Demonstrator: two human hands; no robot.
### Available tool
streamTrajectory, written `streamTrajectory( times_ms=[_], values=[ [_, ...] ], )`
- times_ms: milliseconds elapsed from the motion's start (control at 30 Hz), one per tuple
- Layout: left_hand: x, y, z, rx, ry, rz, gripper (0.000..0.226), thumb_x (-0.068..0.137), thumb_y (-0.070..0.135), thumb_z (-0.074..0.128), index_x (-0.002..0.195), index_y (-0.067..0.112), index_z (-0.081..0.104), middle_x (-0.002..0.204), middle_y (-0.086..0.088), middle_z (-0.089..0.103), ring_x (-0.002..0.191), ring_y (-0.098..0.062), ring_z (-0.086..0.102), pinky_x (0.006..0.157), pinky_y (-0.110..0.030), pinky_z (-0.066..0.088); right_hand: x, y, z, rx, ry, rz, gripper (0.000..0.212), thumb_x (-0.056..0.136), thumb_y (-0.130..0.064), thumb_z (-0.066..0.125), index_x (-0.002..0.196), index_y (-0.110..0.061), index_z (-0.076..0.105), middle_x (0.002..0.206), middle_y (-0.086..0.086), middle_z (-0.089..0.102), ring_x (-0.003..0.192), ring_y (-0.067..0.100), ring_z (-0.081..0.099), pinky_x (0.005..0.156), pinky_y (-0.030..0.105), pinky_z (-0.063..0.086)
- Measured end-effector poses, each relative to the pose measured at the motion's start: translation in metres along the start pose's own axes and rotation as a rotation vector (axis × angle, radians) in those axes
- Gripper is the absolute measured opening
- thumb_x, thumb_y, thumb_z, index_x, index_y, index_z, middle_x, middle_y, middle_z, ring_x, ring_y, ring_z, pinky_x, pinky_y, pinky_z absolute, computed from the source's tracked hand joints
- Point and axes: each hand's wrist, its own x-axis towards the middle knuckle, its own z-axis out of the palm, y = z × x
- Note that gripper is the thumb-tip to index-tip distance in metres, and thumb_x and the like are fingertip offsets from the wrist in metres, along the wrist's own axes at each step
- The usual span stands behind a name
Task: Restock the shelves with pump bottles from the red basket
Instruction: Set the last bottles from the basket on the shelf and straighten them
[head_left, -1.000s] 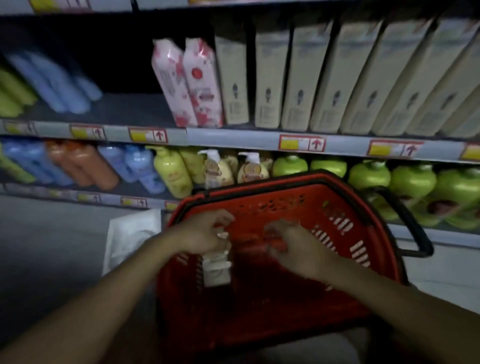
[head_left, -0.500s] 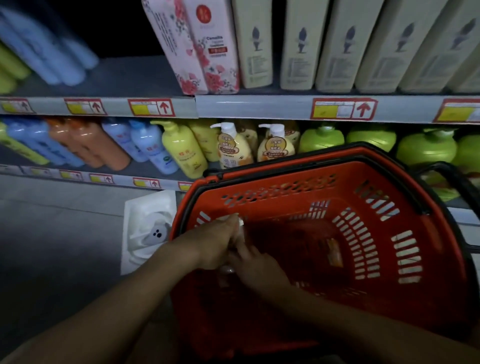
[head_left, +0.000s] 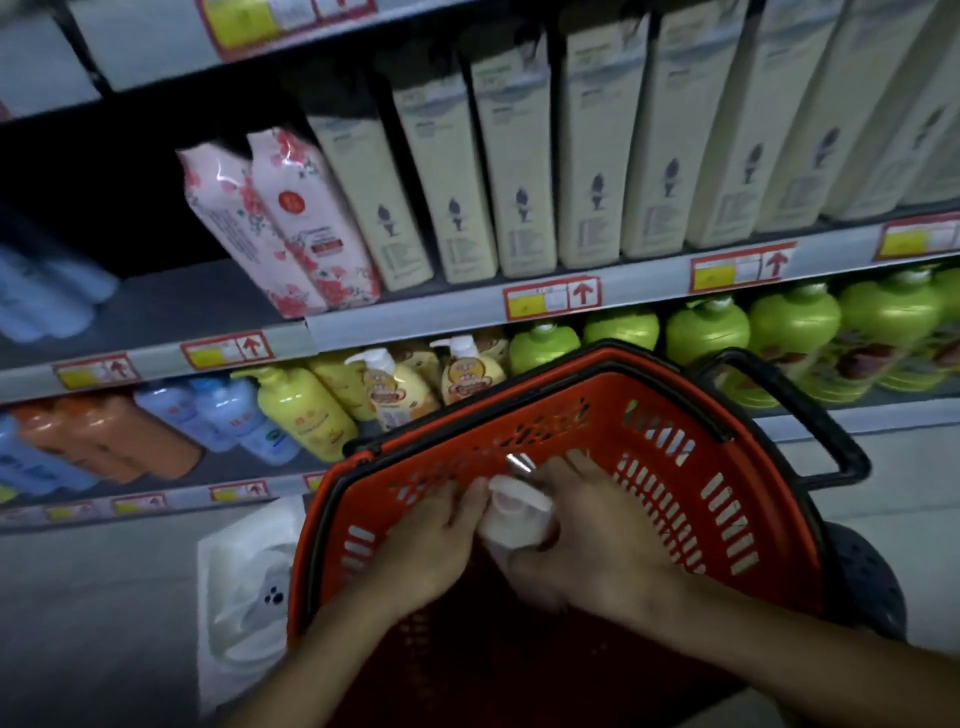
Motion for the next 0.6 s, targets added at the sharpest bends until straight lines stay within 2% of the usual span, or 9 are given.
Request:
streamTrajectory(
  times_ms=[100,167,233,300,367,400,433,533,600],
  values=[
    [-0.011,0.048,0.006,-0.314,0.003,0.191,0.057,0.093,0.06,0.029,0.125,0.029,0.064,0.127,0.025,0.063,0.125,0.01,0.051,0.107,-0.013,0.036,0.003,-0.005,-0.045,0.074,0.196,0.016,0.058,0.054,-0.063,0.072,0.104,-0.035,0.062,0.09,-0.018,0.048,0.081,0.004,0.057,0.062,0.022,0.045],
    [-0.015,0.074,0.008,-0.477,-0.019,0.288,0.047,0.087,0.055,0.036,0.117,0.031,0.062,0.106,0.039,0.067,0.106,0.023,0.056,0.088,0.0,0.039,0.004,-0.006,-0.07,0.153,0.311,0.012,0.053,0.057,-0.062,0.071,0.1,-0.032,0.063,0.087,-0.017,0.047,0.075,0.0,0.051,0.058,0.015,0.038],
    [-0.014,0.091,0.009,-0.613,-0.038,0.37,0.05,0.084,0.055,0.041,0.123,0.027,0.055,0.1,0.038,0.068,0.097,0.028,0.056,0.079,0.004,0.038,0.001,-0.009,-0.09,0.199,0.381,0.016,0.052,0.058,-0.063,0.073,0.096,-0.03,0.062,0.088,-0.016,0.049,0.073,0.001,0.051,0.057,0.013,0.036],
    [-0.012,0.099,0.011,-0.671,-0.049,0.462,0.071,0.084,0.061,0.056,0.139,0.017,0.044,0.122,0.018,0.065,0.105,0.021,0.058,0.082,0.0,0.042,-0.003,-0.013,-0.107,0.174,0.457,0.019,0.053,0.056,-0.062,0.078,0.095,-0.028,0.064,0.088,-0.012,0.052,0.071,0.002,0.051,0.057,0.013,0.038],
    [-0.019,0.106,0.017,-0.672,-0.127,0.522,0.087,0.079,0.026,0.082,0.145,0.009,0.029,0.129,0.003,0.06,0.106,0.016,0.059,0.082,-0.006,0.047,-0.003,-0.015,-0.124,0.161,0.51,0.076,0.056,0.052,-0.062,0.08,0.094,-0.028,0.065,0.089,-0.008,0.056,0.072,0.003,0.053,0.058,0.015,0.038],
    [-0.022,0.108,0.025,-0.631,-0.14,0.535,0.096,0.072,0.006,0.086,0.145,0.012,0.025,0.127,0.008,0.058,0.107,0.018,0.058,0.082,-0.005,0.047,-0.002,-0.016,-0.13,0.166,0.529,0.108,0.06,0.05,-0.063,0.079,0.095,-0.026,0.066,0.091,-0.006,0.059,0.075,0.005,0.057,0.06,0.019,0.041],
    [-0.025,0.112,0.034,-0.583,-0.088,0.546,0.103,0.065,0.001,0.09,0.143,0.02,0.025,0.127,0.017,0.056,0.11,0.019,0.055,0.083,-0.004,0.045,-0.002,-0.018,-0.135,0.172,0.545,0.127,0.063,0.049,-0.064,0.079,0.096,-0.024,0.067,0.092,-0.003,0.062,0.079,0.01,0.06,0.061,0.022,0.043],
    [-0.024,0.119,0.051,-0.617,0.208,0.483,0.094,0.058,0.012,0.096,0.131,0.031,0.039,0.12,0.021,0.062,0.109,0.012,0.06,0.082,-0.01,0.048,-0.006,-0.032,-0.139,0.186,0.567,0.138,0.06,0.054,-0.061,0.082,0.099,-0.024,0.068,0.095,0.0,0.066,0.082,0.014,0.064,0.065,0.025,0.047],
    [-0.021,0.122,0.044,-0.668,0.245,0.41,0.082,0.056,0.016,0.095,0.125,0.025,0.052,0.112,0.011,0.071,0.1,0.004,0.067,0.078,-0.015,0.053,-0.008,-0.041,-0.143,0.263,0.554,0.122,0.058,0.062,-0.062,0.082,0.105,-0.026,0.069,0.095,-0.001,0.066,0.082,0.014,0.064,0.067,0.03,0.052]
  ],
)
